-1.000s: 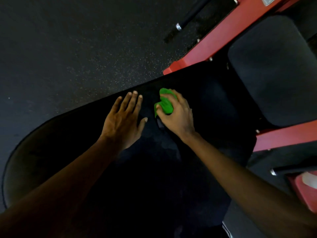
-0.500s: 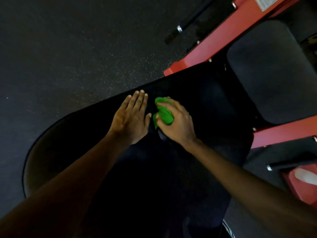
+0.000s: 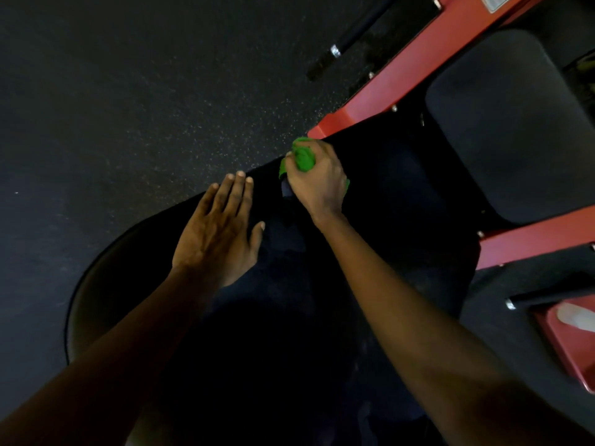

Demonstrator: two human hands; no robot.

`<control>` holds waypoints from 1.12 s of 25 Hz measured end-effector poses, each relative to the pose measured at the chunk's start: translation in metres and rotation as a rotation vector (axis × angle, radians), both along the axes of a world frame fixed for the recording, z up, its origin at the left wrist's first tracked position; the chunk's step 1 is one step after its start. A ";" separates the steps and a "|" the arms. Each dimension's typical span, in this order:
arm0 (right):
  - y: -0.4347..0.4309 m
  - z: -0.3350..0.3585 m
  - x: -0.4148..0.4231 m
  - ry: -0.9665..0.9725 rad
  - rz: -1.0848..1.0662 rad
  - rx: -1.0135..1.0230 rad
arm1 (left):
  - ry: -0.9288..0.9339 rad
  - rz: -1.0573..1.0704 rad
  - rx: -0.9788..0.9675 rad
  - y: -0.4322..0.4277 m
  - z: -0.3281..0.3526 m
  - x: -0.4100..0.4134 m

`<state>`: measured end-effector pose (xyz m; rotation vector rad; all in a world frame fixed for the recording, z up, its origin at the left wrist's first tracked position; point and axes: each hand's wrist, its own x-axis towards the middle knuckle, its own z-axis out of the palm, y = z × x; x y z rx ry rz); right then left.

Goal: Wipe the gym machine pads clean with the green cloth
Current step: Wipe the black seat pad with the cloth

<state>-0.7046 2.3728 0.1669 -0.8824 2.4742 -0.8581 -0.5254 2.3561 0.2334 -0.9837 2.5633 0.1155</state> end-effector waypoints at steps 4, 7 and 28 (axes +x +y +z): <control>0.015 0.004 0.006 -0.030 0.286 -0.089 | 0.015 0.003 0.001 0.000 -0.001 0.001; 0.009 -0.014 -0.044 -0.043 0.025 0.097 | -0.002 -0.004 0.007 -0.001 0.002 0.001; -0.001 0.014 -0.003 -0.099 0.205 0.052 | -0.023 0.010 0.017 -0.003 0.000 0.000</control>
